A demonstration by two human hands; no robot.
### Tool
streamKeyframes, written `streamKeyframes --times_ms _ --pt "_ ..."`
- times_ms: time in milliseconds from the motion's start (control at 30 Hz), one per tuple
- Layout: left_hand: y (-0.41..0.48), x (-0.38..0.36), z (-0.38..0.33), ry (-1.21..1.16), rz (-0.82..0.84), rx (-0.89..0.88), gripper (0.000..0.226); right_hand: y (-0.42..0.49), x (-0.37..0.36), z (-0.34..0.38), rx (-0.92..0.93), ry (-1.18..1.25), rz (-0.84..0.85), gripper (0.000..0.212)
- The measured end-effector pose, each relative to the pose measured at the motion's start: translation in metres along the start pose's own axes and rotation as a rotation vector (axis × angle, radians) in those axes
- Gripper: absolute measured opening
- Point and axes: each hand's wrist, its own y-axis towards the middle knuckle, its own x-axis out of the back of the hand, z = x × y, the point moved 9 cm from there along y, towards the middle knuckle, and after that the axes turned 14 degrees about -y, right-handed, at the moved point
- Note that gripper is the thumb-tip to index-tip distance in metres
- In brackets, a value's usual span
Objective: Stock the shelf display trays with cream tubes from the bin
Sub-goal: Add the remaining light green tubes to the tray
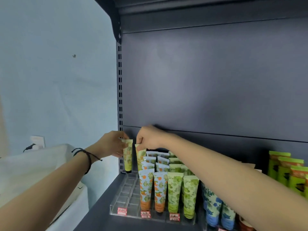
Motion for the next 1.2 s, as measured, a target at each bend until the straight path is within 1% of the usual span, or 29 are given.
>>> streamKeyframes --times_ms 100,167,333,433,567,767,900,933,1033,1133,1200 --pt "0.006 -0.005 -0.001 -0.006 0.038 0.000 0.017 0.000 0.002 -0.002 0.014 -0.016 0.003 0.023" --pt "0.004 -0.014 0.004 0.084 0.074 0.012 0.021 -0.003 -0.003 -0.004 0.014 -0.017 0.026 0.024" --pt "-0.004 -0.028 0.003 0.137 0.097 0.039 0.016 -0.010 -0.005 -0.003 0.019 -0.046 0.036 0.025" --pt "-0.007 -0.030 0.004 0.166 0.103 0.053 0.013 -0.011 -0.006 -0.001 0.013 -0.045 0.035 0.022" --pt "-0.009 -0.025 -0.001 0.175 0.078 0.039 0.006 -0.007 0.002 -0.005 -0.025 -0.003 -0.014 0.010" --pt "-0.020 -0.025 -0.004 0.269 0.089 0.046 0.016 -0.013 0.007 -0.004 -0.043 -0.003 -0.048 0.009" --pt "-0.030 -0.022 -0.005 0.325 0.064 0.008 0.020 -0.024 0.010 -0.005 -0.069 0.028 -0.099 0.003" --pt "-0.033 -0.020 -0.006 0.342 0.052 -0.015 0.024 -0.027 0.012 -0.006 -0.078 0.023 -0.116 0.004" --pt "-0.043 -0.012 -0.011 0.392 0.026 -0.089 0.034 -0.038 0.020 -0.007 -0.092 0.024 -0.144 0.014" --pt "-0.062 0.003 -0.013 0.401 0.014 -0.109 0.037 -0.053 0.027 -0.001 -0.098 0.069 -0.160 0.021" --pt "-0.078 0.018 -0.015 0.449 -0.014 -0.132 0.036 -0.066 0.033 0.006 -0.091 0.103 -0.188 0.024"
